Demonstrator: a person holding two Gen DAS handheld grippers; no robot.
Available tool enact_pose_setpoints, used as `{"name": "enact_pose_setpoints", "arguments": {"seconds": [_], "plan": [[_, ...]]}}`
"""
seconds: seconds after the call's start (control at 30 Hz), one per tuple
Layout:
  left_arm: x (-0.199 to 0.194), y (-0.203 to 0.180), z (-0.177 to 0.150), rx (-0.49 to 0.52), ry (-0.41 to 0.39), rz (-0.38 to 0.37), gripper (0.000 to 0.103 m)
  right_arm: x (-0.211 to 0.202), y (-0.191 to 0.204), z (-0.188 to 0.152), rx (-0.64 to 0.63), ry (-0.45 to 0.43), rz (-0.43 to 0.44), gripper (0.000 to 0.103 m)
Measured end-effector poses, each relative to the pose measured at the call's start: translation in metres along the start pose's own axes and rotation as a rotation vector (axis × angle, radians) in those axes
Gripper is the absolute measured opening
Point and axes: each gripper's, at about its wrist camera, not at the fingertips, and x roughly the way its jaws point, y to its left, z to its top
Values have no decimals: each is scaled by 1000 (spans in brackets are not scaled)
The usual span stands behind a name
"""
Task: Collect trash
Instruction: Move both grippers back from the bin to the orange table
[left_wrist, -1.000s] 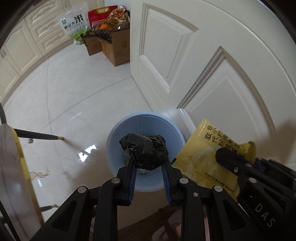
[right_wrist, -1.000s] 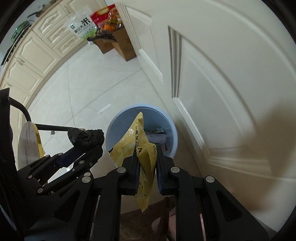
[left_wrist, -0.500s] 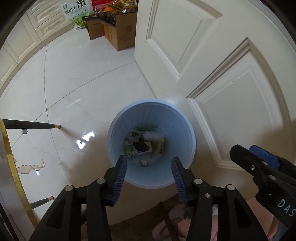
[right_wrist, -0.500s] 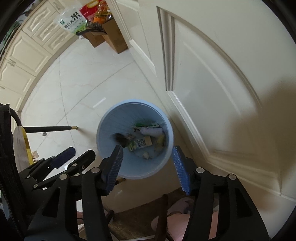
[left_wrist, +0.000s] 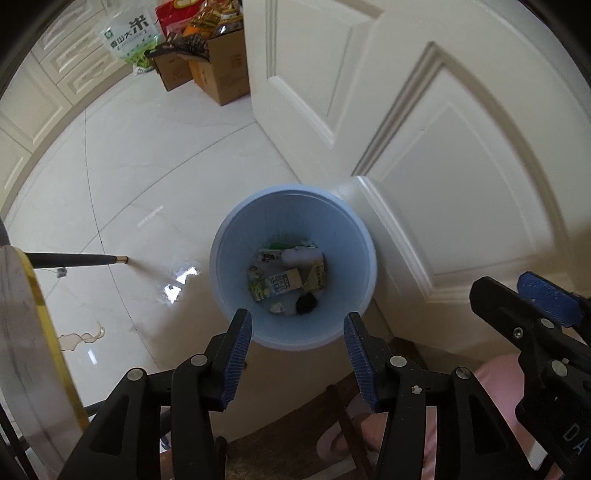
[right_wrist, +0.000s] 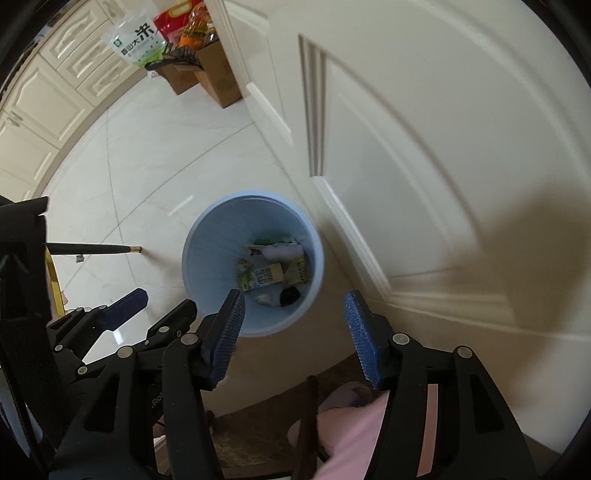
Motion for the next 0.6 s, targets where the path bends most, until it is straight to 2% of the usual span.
{"name": "enact_pose_setpoints", "arguments": {"seconds": [0.17, 0.23, 0.37, 0.6], "plan": [[-37, -24, -12, 50, -38, 4, 48, -46, -10, -19, 25, -52, -56, 56], [-56, -31, -22, 62, -54, 4, 48, -71, -13, -30, 34, -95, -70, 62], [-98, -44, -42, 85, -111, -3, 48, -111, -22, -41, 53, -169, -85, 63], [-183, -47, -88, 101, -221, -2, 49, -184, -17, -63, 49, -307, -91, 69]]}}
